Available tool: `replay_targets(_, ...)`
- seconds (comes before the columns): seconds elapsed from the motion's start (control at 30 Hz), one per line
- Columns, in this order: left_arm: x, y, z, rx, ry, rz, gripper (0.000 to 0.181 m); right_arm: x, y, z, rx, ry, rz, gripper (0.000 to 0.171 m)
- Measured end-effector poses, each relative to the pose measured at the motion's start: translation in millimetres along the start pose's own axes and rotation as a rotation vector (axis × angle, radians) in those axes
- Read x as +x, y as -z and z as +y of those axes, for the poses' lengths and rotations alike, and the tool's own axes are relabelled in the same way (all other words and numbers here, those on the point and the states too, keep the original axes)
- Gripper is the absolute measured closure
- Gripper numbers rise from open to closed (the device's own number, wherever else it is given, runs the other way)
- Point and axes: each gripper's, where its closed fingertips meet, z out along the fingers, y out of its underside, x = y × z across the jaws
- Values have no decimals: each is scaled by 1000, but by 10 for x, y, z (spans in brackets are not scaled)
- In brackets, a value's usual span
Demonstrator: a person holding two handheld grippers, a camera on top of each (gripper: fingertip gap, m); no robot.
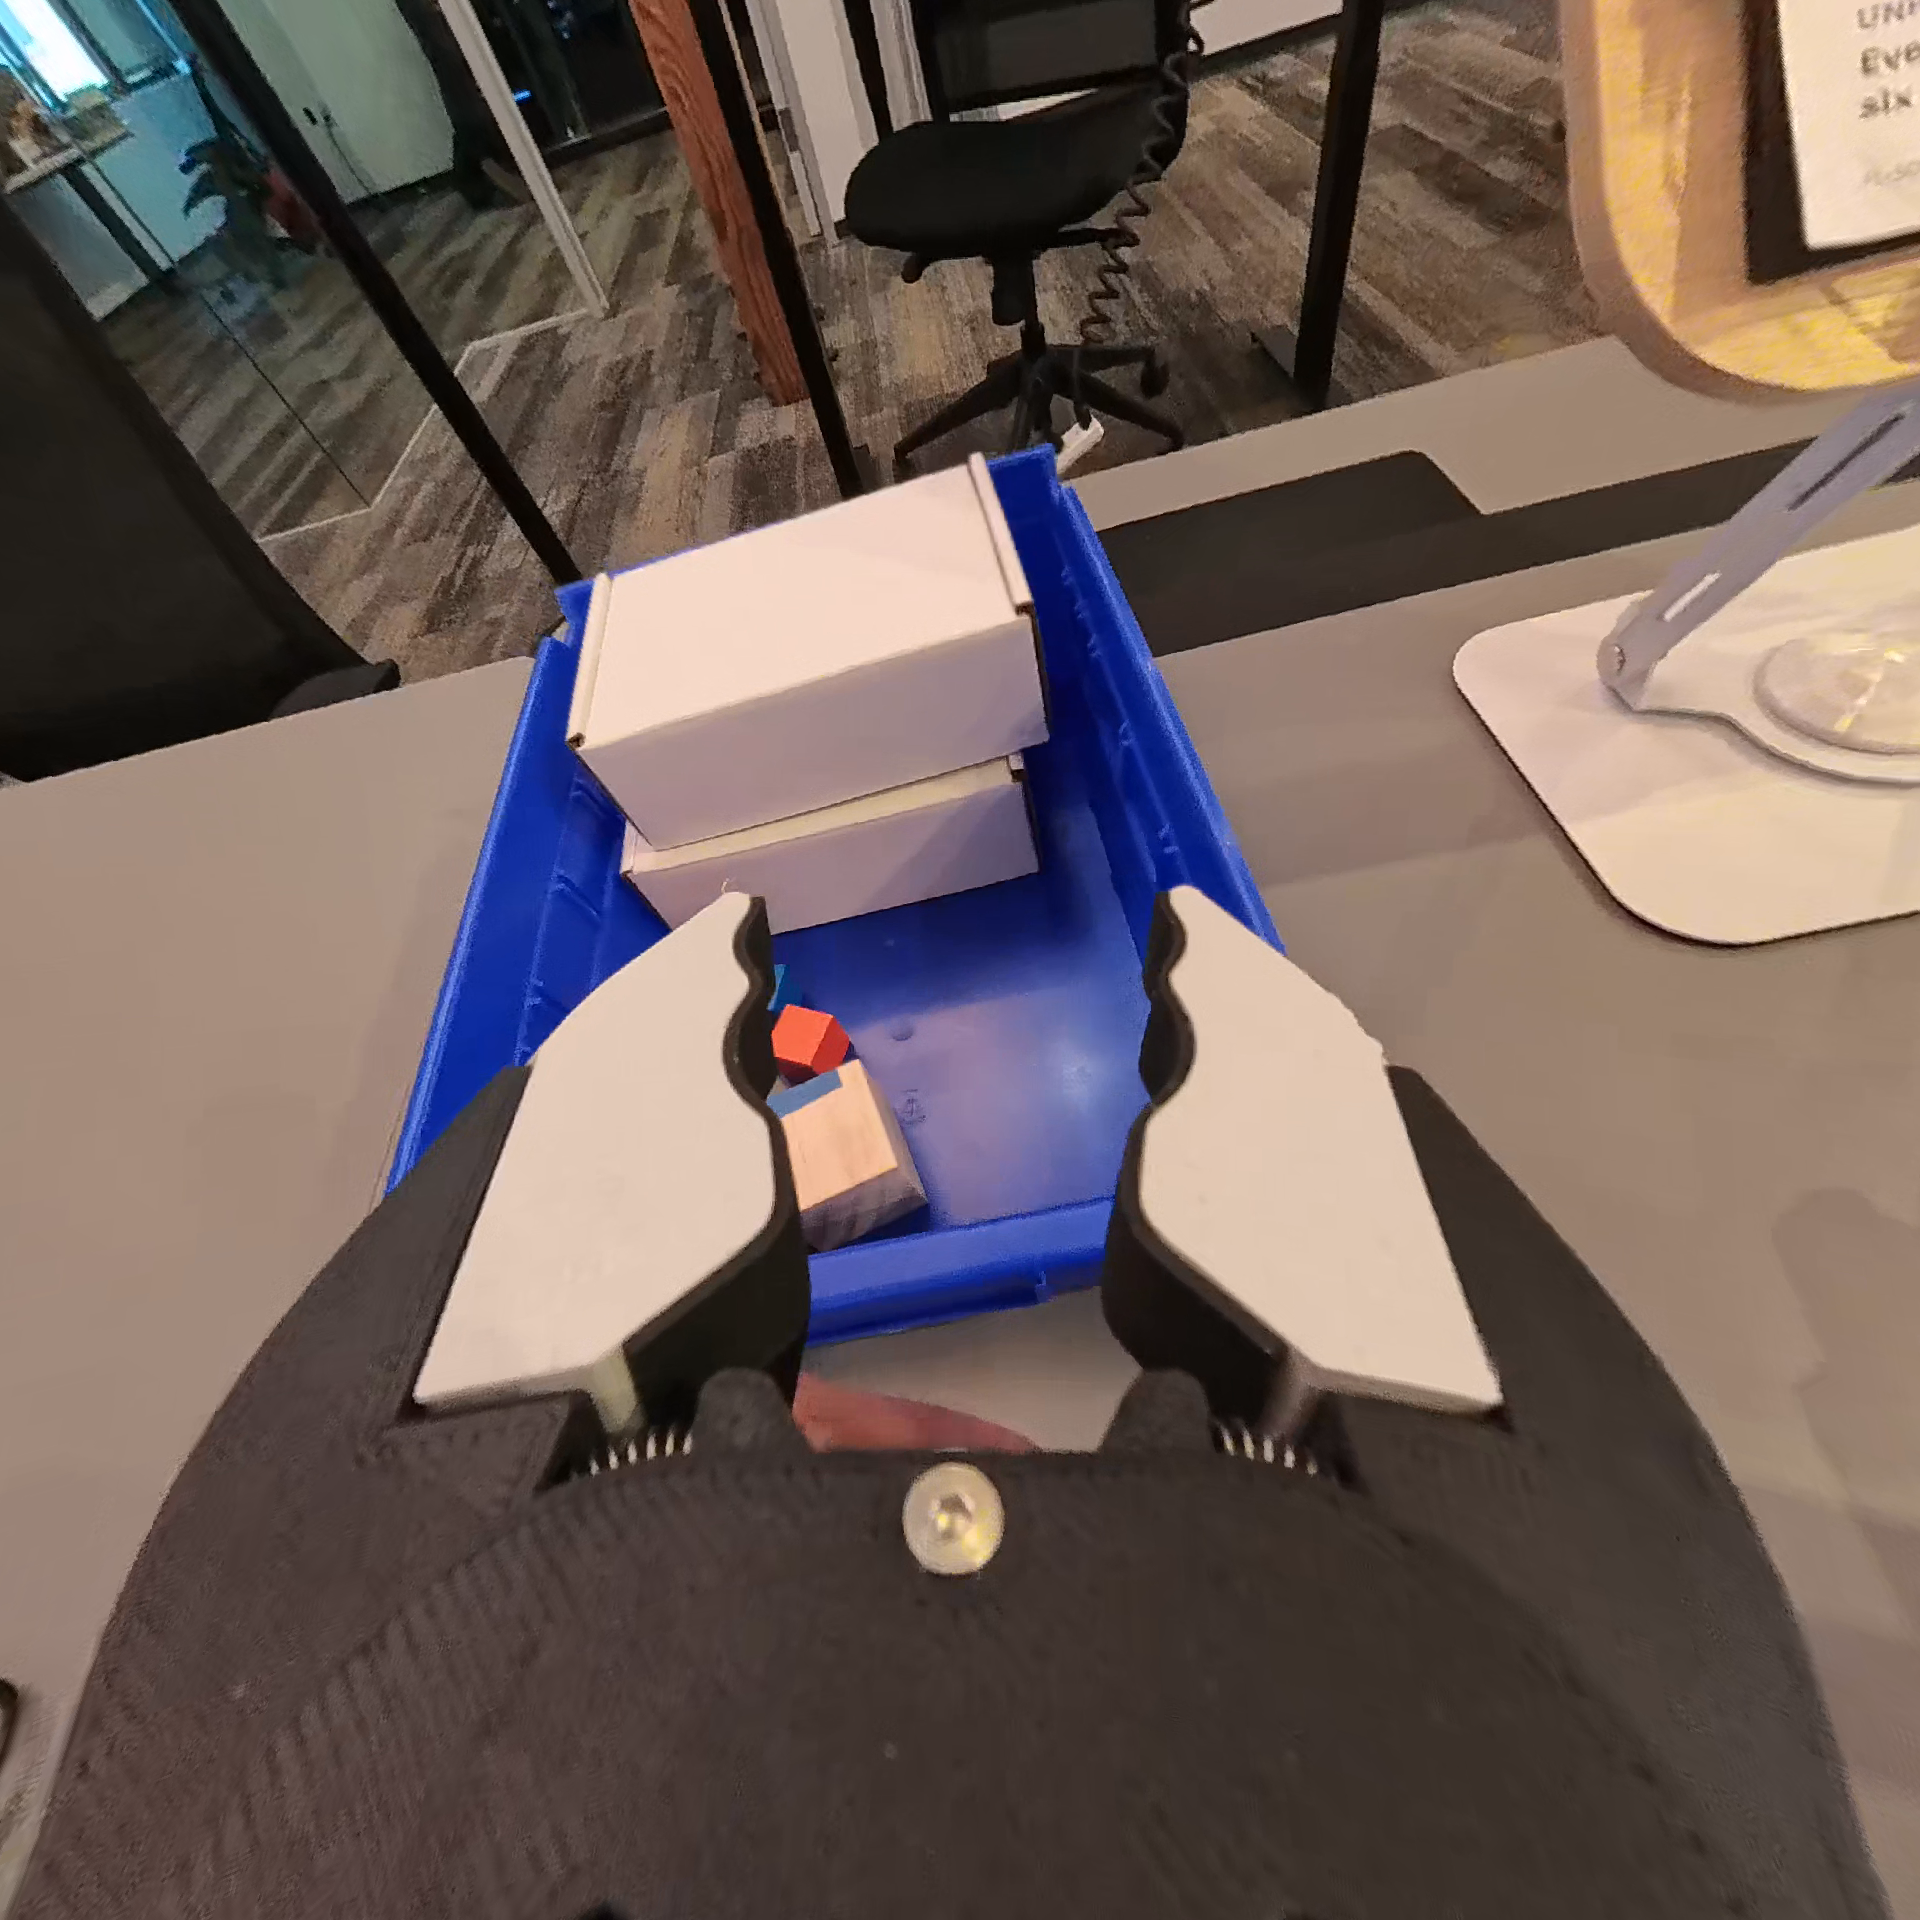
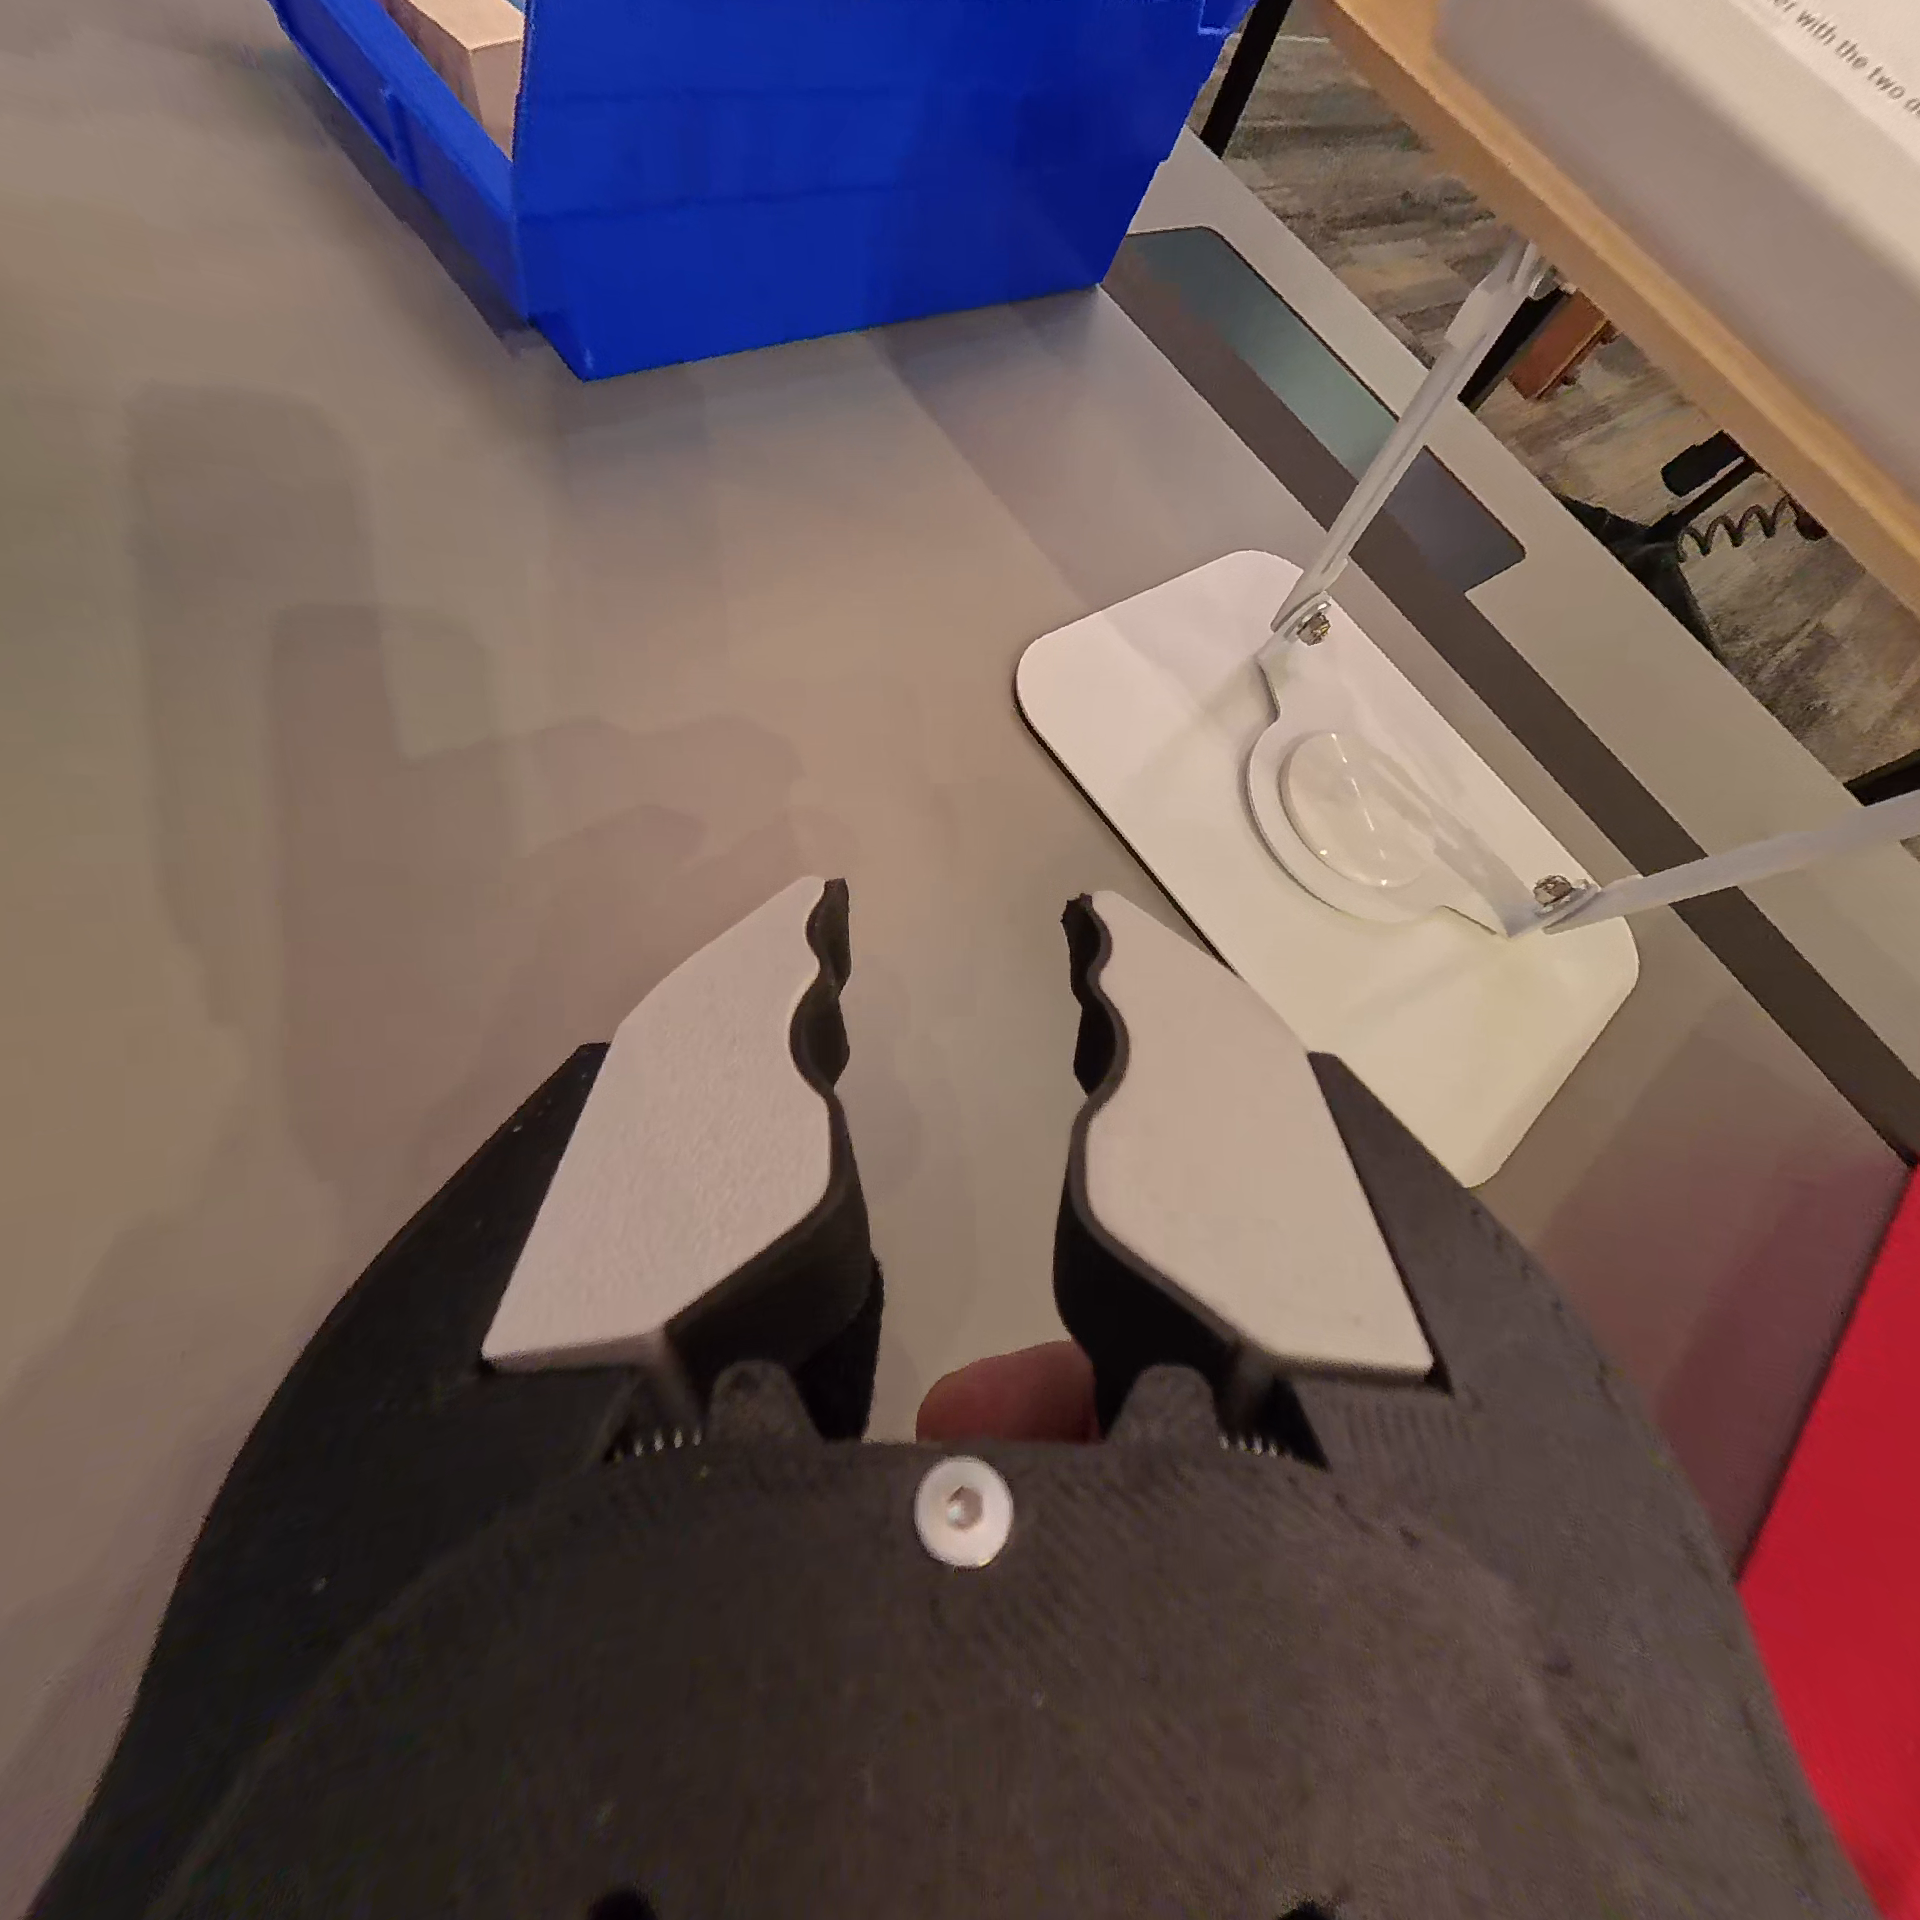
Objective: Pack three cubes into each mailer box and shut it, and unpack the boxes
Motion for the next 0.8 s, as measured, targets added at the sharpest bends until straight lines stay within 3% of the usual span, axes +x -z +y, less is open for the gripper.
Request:
replay_targets(0.03, -13, -4, -10, 3, 17, 4, 112, 3, 4, -4, 2, 0, 2, 131)
replay_targets(0.8, 115, -92, 50, -9, 14, 43, 107, 17, 28, 122, -27, -21, -2, 130)
